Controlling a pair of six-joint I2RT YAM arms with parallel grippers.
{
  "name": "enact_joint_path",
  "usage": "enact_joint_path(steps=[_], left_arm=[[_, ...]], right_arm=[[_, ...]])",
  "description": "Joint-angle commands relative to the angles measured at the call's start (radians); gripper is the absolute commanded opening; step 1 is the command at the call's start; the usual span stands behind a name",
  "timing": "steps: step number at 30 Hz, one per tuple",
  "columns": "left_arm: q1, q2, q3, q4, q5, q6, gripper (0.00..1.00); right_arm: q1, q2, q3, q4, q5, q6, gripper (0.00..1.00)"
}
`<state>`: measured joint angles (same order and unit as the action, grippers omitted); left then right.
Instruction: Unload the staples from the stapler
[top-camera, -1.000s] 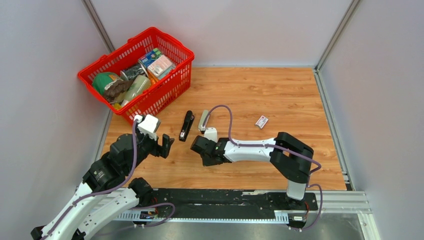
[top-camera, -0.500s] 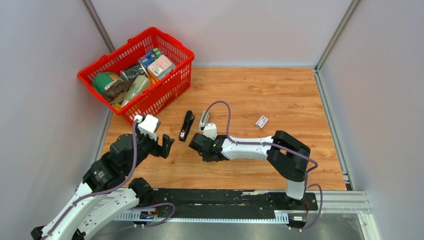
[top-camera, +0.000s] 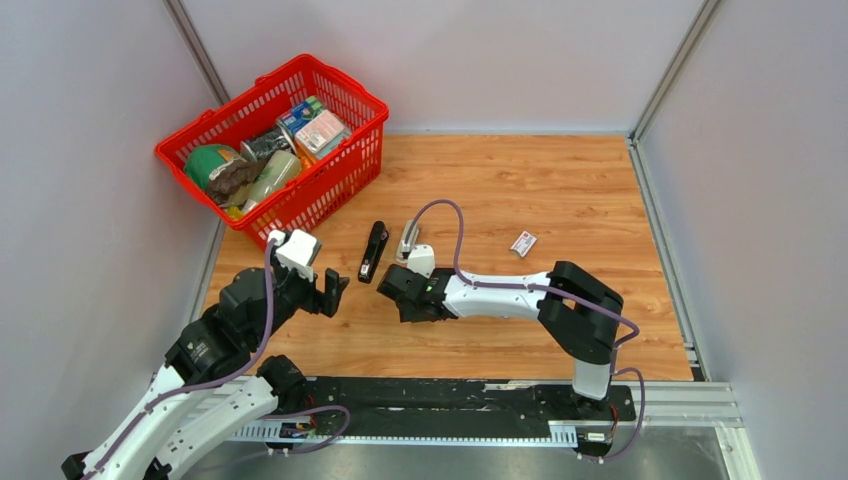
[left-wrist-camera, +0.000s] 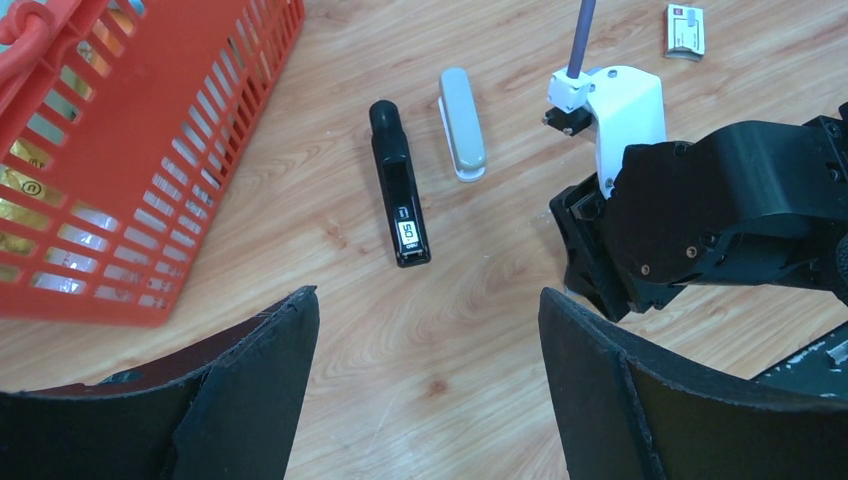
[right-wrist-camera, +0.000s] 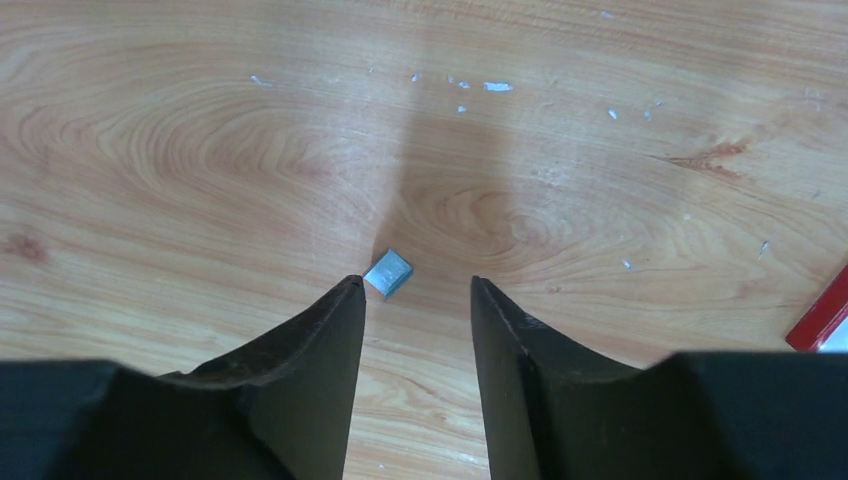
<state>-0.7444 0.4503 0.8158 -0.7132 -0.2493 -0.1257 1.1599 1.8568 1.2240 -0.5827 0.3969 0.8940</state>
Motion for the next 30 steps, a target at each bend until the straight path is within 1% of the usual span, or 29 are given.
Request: enact_joint_path(steps=[1,7,13,21,30], left_arm=[[0.005,-0.013,-0.001,0.031,0.013,0.012,0.88],[0.005,-0.025,-0.003,0.029,0.021,0.011,0.88],[0.005,-0.036,-0.004,0.032,0.033,0.009,0.88],[0.005,-0.045,-0.004,0.034,0.047,0.009,0.88],[0.005,-0.053,-0.007,0.034,0.050,0.009,0.88]], right_arm=[[0.001,-0.054,-0.006,0.018,-0.027,0.077,0.49],[0.001,-0.036,-0.008,0.035,-0.070,0.178,0.52],[0.006,-0.011,0.000,0.033,-0.076,0.258,0.53],[0.007,0.005,0.022,0.007,-0.056,0.292,0.52],[0.003,0.045,0.058,0.004,-0.046,0.286,0.52]])
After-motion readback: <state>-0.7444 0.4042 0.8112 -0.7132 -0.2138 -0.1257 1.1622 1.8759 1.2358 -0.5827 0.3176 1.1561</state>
